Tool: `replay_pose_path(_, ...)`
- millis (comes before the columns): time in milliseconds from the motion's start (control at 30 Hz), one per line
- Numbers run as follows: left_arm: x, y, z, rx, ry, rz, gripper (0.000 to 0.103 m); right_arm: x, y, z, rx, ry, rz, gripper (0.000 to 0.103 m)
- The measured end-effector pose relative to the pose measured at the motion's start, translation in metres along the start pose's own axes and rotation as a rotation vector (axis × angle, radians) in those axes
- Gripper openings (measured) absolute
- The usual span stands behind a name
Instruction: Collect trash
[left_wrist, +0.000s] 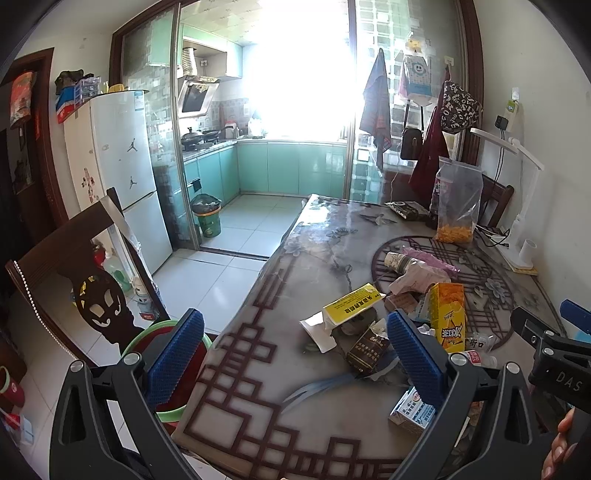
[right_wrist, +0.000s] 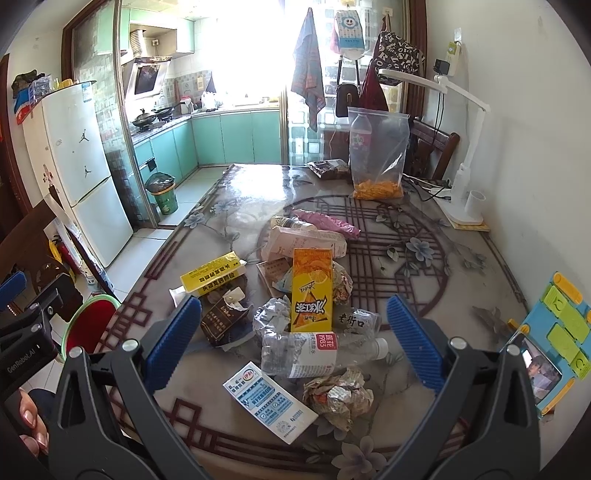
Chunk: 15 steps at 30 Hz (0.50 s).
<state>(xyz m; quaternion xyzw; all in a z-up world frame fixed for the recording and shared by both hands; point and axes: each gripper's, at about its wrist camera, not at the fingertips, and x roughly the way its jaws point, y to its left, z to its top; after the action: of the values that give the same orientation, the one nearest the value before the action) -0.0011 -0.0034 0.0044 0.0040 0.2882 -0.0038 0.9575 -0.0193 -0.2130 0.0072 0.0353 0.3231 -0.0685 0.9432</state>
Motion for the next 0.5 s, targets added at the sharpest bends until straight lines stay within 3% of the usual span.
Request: replay_pose_path(500, 0.0004, 0.0009, -0.0009, -0.003, 0.004, -0.003, 0.095, 0.0022, -0.0011, -0.0008, 0.002, 0.011, 0.001, 0.099)
